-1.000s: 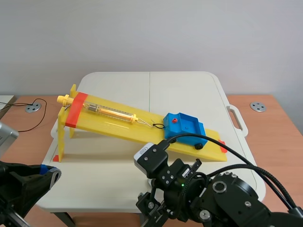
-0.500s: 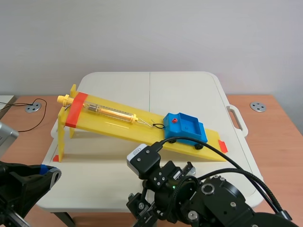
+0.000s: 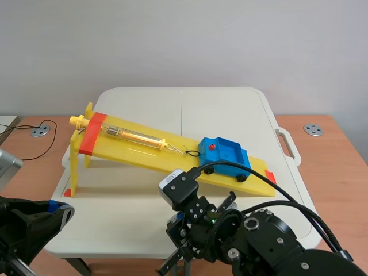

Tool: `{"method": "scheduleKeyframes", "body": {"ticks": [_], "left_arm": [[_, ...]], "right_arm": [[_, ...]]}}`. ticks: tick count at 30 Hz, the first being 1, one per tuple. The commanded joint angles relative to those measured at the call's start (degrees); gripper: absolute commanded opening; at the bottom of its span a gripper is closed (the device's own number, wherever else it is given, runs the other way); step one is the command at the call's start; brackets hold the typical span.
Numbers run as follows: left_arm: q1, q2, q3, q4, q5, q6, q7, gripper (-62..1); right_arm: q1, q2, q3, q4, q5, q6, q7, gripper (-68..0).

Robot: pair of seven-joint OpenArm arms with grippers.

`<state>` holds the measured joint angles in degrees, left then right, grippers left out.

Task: Place the four metal weights on the blue cart on the ramp.

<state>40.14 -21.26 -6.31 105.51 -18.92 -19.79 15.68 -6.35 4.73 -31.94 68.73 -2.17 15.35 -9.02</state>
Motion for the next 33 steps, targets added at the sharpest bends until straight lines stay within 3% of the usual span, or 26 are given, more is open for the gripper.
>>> {"method": "scheduleKeyframes", "body": {"ticks": [1, 4, 9, 17, 26, 33], "left_arm": [[-0.35, 0.44, -0.79, 4.68, -2.51, -1.86, -5.33, -58.2], [-0.35, 0.44, -0.79, 4.68, -2.51, -1.86, -5.33, -58.2], [-0.35, 0.44, -0.79, 4.68, -2.51, -1.86, -5.33, -58.2], [-0.35, 0.44, -0.79, 4.68, -2.51, -1.86, -5.33, -58.2], [-0.35, 0.42, -0.79, 4.68, -2.51, -1.86, -5.33, -58.2], [-0.37, 0.42, -0.79, 4.68, -2.51, -1.86, -5.33, -58.2]], "right_arm": [[3.52, -1.38, 0.37, 1.16, 0.85, -1.05, 3.13, -60.5], [3.52, -1.38, 0.37, 1.16, 0.85, -1.03, 2.97, -67.0], [3.28, 0.02, 0.52, 3.34, 0.98, -0.98, 2.97, -66.9], [-1.62, 6.75, 2.10, 17.59, 5.99, -1.01, -0.50, -66.9], [-13.09, 12.39, 13.42, 34.10, 17.59, -0.55, -5.49, -66.9], [-17.68, 12.87, 25.27, 43.32, 28.44, -0.35, -10.99, -66.9]]}}
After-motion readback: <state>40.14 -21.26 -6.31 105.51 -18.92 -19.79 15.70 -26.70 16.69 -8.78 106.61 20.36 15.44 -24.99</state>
